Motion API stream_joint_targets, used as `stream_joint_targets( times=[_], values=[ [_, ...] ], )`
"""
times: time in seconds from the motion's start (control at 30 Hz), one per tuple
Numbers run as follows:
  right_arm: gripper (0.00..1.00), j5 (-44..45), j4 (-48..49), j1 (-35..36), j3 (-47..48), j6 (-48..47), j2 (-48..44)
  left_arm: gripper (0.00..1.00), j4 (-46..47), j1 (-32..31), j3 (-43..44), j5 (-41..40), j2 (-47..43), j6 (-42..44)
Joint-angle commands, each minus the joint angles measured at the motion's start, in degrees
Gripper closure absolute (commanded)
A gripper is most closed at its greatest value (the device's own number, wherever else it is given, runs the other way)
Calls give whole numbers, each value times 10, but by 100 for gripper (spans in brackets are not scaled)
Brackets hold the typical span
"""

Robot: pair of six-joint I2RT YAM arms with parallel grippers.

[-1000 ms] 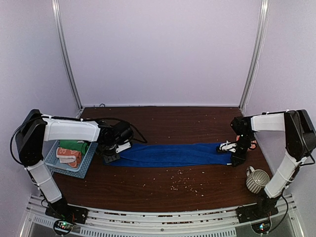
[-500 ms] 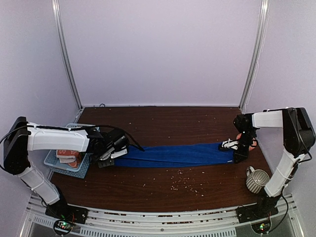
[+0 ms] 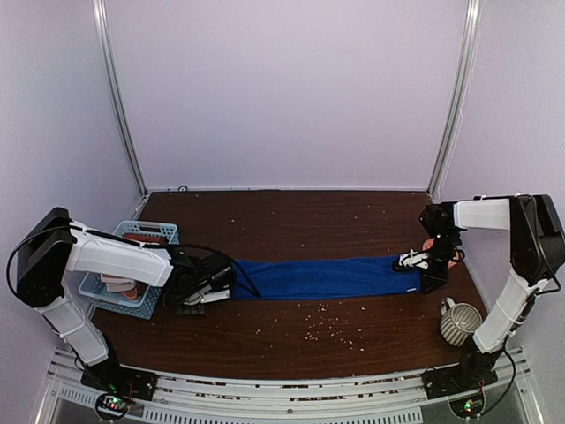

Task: Roll the towels
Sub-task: Smooth out the towel at the center of the board.

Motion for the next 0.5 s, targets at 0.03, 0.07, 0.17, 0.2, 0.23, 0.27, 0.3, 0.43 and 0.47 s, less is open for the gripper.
stream_joint_targets(
  times=[0.03,0.07,0.17,0.2,0.23,0.27,0.3,0.43,0.47],
  values=[
    [69,-49,-61,-3,41,-21,-60,73,-28,-7,20,64,-56,-13],
    [67,-67,-66,-3,56,-14,-58,71,-33,-7,32,78,-69,-13],
    [65,-97,-55,-3,104,37,-32,65,-28,2,60,99,-86,-11],
    [65,-104,-51,-3,118,56,-19,64,-22,11,70,114,-84,-14],
    [65,-112,-50,-2,133,71,-5,64,-21,18,85,130,-75,-19],
    [65,-119,-53,-2,148,80,8,64,-19,25,101,140,-64,-25],
    [65,-124,-56,-1,161,91,19,64,-16,30,116,147,-53,-32],
    [65,-151,-105,-1,204,89,50,66,7,73,161,187,-6,-74],
    [65,-150,-110,-1,206,93,51,67,12,85,168,182,9,-91]
  ],
)
